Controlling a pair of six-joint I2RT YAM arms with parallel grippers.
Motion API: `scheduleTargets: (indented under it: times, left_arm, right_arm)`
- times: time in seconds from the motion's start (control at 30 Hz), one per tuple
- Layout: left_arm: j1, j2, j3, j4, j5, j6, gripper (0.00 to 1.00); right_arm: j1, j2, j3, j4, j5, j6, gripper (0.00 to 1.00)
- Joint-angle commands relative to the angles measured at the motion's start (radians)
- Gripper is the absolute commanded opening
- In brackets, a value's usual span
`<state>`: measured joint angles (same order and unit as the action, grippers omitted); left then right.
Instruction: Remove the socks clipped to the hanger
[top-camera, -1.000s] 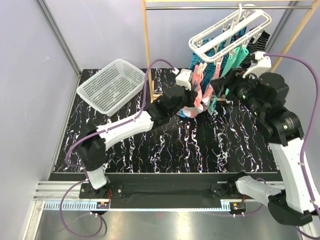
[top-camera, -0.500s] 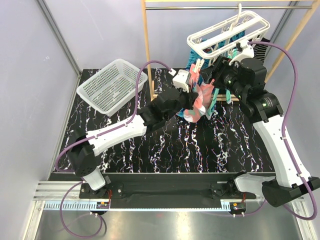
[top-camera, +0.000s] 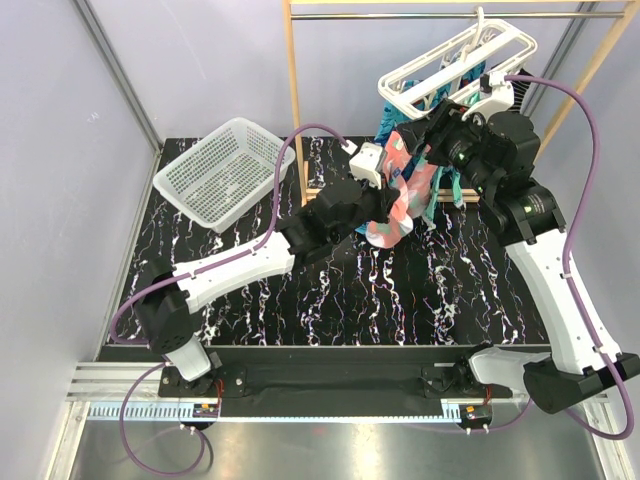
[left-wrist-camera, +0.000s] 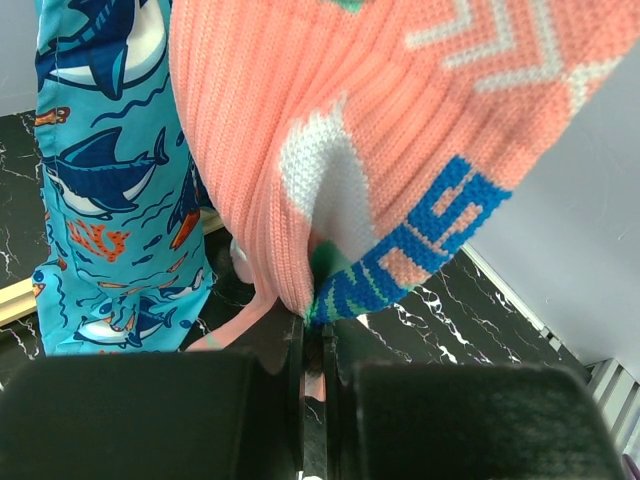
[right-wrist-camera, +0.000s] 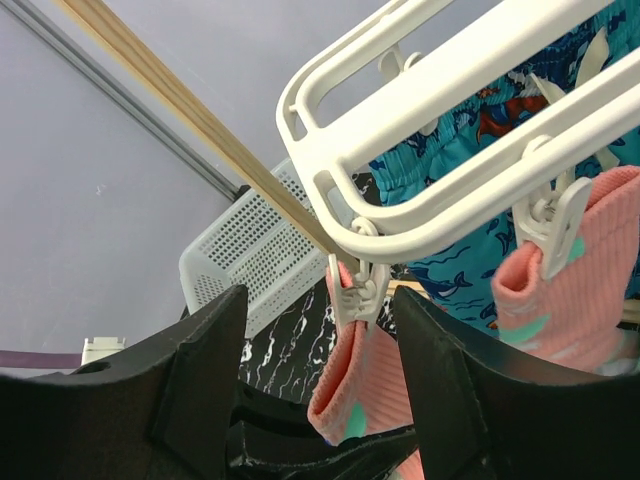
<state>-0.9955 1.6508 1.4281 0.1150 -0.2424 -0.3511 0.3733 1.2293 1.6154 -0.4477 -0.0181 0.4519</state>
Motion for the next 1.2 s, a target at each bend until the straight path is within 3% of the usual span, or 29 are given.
scheduleTargets:
  times: [0.0, 0.47, 0.73, 0.93, 1.03, 1.17]
  left_arm:
    - [-0.008, -0.034, 0.014, 0.081, 0.009, 0.014, 0.00]
    - [-0.022, -0.057, 0.012, 0.086, 0.012, -0.006, 0.00]
    - [-0.026, -0.068, -0.001, 0.092, 0.012, -0.011, 0.00]
    - [-0.029, -0.072, -0.012, 0.094, 0.011, -0.014, 0.00]
    - [-0.031, -0.075, -0.014, 0.094, 0.011, -0.014, 0.00]
    - [-0.031, -0.074, -0.014, 0.095, 0.008, -0.012, 0.00]
  right_arm:
    - [0.004, 0.009, 0.006, 0.064, 0.009, 0.001, 0.67]
    - [0.004, 0.001, -0.043, 0.109, 0.058, 0.030, 0.64]
    - [0.006, -0.014, -0.100, 0.208, 0.038, 0.037, 0.52]
    - [0.006, -0.025, -0.140, 0.265, 0.058, 0.041, 0.56]
    - [0.006, -0.028, -0.143, 0.271, 0.063, 0.041, 0.51]
    - [0.004, -0.033, -0.149, 0.296, 0.069, 0.041, 0.56]
